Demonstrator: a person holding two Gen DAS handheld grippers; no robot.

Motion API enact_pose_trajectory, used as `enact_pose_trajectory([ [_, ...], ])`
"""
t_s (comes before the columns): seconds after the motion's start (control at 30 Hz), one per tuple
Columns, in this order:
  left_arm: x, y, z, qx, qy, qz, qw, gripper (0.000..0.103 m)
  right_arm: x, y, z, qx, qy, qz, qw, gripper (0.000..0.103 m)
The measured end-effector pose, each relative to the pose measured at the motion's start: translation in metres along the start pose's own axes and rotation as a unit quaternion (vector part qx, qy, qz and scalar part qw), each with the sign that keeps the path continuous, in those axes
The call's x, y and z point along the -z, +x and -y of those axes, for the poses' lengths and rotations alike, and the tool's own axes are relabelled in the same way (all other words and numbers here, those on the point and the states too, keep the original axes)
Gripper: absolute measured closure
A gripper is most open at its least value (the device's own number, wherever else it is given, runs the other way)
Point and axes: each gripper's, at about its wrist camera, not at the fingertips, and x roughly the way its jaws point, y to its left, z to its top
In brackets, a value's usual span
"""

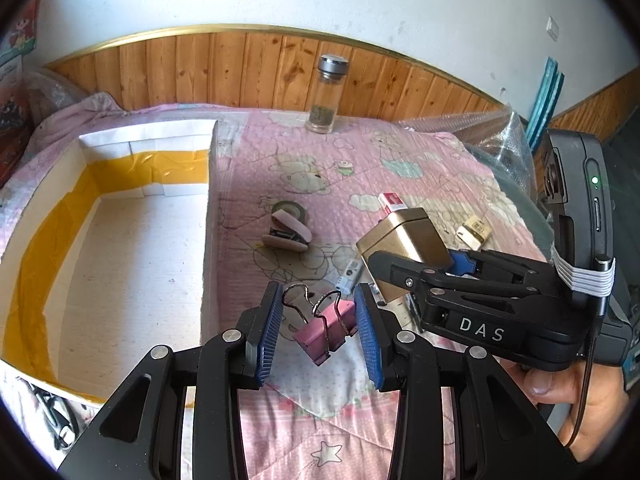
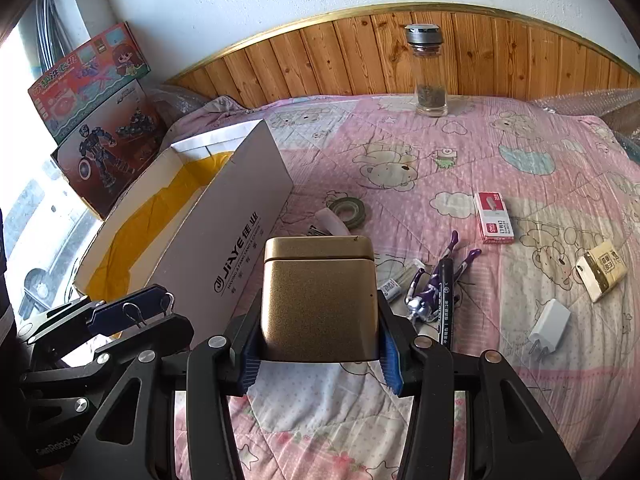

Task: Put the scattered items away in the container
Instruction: 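Carry the tin and clips with both grippers over the white box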

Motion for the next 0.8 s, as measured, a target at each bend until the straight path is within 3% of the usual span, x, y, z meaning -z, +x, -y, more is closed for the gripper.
enact_pose_trajectory([
  [0.47,-0.02,-0.023,-0.04,-0.016,-0.036,0.033,0.9987,0.065,-0.013,-0.005,-0.032,0.023,-0.023,0.018,0.999,0.053],
  [0.8,-0.027,-0.03,-0.05,-0.028,-0.045,0.036,0.998,0.065,-0.015,-0.005,-0.047,0.028,-0.03,0.021,0.999,0.053],
])
